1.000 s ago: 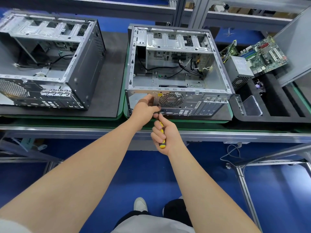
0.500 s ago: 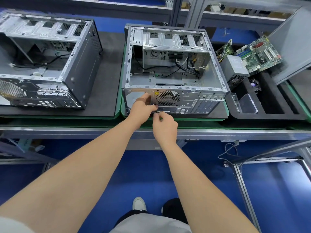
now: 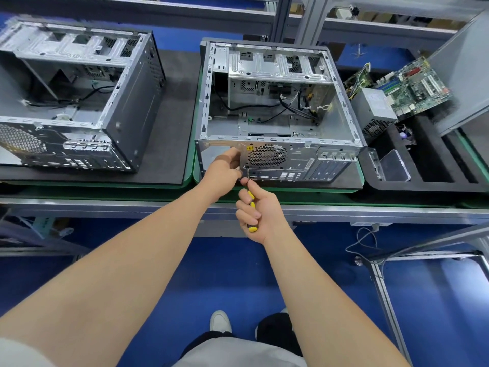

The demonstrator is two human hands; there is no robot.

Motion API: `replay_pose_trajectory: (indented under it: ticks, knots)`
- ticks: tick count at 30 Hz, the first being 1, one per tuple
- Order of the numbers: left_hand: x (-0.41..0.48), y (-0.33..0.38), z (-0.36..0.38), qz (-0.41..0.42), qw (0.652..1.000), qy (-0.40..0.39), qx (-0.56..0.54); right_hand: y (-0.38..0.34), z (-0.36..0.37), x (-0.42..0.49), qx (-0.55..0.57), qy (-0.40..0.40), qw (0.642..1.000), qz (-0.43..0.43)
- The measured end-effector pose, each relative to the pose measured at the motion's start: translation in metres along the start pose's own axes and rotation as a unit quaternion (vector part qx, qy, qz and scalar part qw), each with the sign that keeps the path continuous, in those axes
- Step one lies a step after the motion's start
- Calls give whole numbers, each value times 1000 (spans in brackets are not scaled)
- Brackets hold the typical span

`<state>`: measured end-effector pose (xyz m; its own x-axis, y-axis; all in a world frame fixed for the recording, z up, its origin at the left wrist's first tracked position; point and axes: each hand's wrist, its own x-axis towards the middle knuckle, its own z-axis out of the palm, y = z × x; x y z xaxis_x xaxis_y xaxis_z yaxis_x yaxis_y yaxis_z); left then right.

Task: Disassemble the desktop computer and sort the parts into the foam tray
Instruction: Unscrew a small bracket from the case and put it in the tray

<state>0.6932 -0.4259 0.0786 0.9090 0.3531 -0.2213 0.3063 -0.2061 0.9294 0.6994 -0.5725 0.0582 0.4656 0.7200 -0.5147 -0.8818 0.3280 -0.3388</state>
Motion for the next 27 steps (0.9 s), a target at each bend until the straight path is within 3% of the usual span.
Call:
replay_pose_trajectory:
  ticks: [3, 5, 6, 9, 11, 12, 14, 17, 19, 21, 22, 24, 27]
  knots:
    - [0, -1, -1, 7, 1000, -6, 0, 2, 6, 1, -201, 87, 973, -78]
    - [1, -2, 0, 5, 1000, -7, -2, 5, 11, 3, -353, 166, 911, -134]
    - [1, -2, 0, 5, 1000, -7, -4, 7, 15, 4, -436, 213, 859, -165]
    - [2, -1, 1, 1, 1000, -5, 0, 16, 21, 8, -656, 299, 650, -240]
    - [3, -2, 1, -2, 1000, -3, 3, 23, 21, 10, -719, 326, 561, -246]
    - [3, -2, 1, -2, 1000, -1, 0, 25, 19, 10, -730, 335, 543, -246]
    - [2, -2, 1, 3, 1000, 2, -8, 25, 18, 9, -713, 341, 558, -253]
    - [-1, -1, 2, 14, 1000, 9, -14, 17, 20, 7, -676, 313, 624, -236]
    - [-1, 0, 4, 13, 1000, 20, -14, 6, 21, 7, -585, 282, 741, -171]
    - [-3, 1, 4, 1, 999, 21, -33, -3, 21, 4, -395, 222, 887, -88]
    - [-3, 2, 4, -8, 999, 15, -52, -6, 20, 1, -306, 179, 933, -64]
    - [-1, 3, 3, -23, 997, 5, -69, -10, 13, -4, -194, 107, 974, -47]
    - [2, 4, 1, -32, 999, 0, -37, -9, 8, -7, -39, 30, 999, 1]
